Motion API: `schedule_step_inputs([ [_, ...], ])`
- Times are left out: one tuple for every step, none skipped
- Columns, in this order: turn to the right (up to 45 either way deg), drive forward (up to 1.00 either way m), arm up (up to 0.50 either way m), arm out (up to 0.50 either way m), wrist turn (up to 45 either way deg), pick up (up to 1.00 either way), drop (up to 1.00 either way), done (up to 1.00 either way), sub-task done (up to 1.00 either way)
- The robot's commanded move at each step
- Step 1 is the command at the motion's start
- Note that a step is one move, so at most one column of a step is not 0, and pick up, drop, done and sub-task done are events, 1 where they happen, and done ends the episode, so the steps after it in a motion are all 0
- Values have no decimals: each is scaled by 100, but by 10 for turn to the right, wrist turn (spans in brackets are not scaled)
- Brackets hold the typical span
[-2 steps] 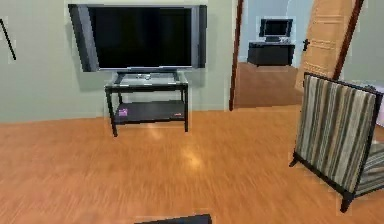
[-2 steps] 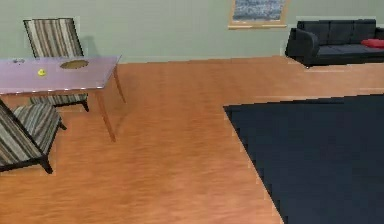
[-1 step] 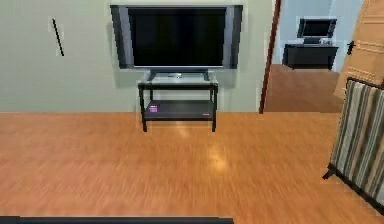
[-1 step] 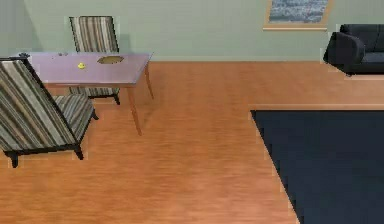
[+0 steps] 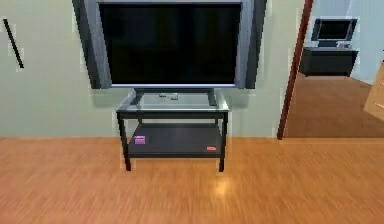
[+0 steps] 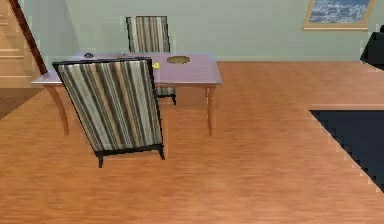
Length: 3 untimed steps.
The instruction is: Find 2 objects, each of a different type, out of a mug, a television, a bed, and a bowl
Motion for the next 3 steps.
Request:
schedule_step_inputs([
  [-60,0,0,0,0,0,0,0,0],
  [0,100,0,0,0,0,0,0,0],
  [0,0,0,0,0,0,0,0,100],
])
